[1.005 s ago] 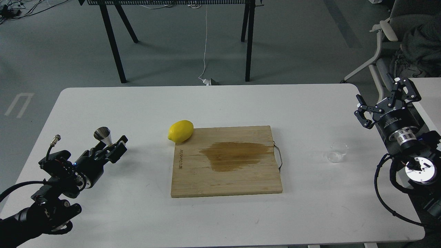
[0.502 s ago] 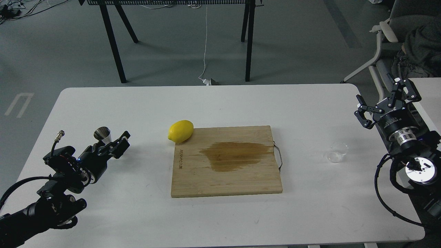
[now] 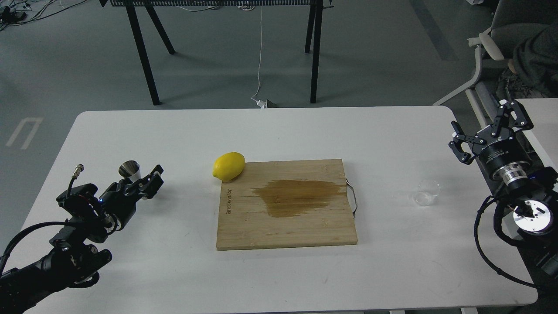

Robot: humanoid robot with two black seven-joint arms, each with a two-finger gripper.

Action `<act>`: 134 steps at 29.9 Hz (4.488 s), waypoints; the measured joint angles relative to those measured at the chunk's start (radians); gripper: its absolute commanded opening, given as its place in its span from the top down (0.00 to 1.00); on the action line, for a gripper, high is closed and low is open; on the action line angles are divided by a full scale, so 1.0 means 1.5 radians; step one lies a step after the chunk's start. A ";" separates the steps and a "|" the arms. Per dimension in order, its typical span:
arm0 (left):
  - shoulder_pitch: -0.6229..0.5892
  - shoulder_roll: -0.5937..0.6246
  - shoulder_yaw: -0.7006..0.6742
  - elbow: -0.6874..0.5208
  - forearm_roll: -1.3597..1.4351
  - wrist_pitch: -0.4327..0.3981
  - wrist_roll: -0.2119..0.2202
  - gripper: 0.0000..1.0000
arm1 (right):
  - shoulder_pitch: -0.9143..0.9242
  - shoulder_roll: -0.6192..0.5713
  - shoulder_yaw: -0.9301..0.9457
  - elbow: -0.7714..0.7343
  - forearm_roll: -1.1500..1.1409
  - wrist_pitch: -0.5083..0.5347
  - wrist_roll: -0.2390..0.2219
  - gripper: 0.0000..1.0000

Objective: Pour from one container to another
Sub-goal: 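Lift the jigger with the left gripper and adjust grip, then carry the jigger with the left gripper over the cutting board, then lower the jigger onto the cutting board with the left gripper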

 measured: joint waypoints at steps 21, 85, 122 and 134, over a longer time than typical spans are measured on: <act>0.000 -0.003 0.001 0.008 0.001 0.000 0.000 0.49 | -0.001 0.000 -0.001 0.001 0.000 0.000 0.000 0.01; -0.200 -0.018 0.031 0.056 -0.001 0.000 0.000 0.77 | -0.006 0.001 0.006 -0.014 0.000 0.000 0.000 0.01; -0.334 -0.253 0.111 0.051 0.200 0.000 0.000 0.76 | 0.005 0.035 0.004 -0.091 0.000 0.000 0.000 0.01; -0.279 -0.253 0.109 -0.037 0.241 0.000 0.000 0.76 | 0.006 0.038 0.003 -0.105 0.000 0.000 0.000 0.01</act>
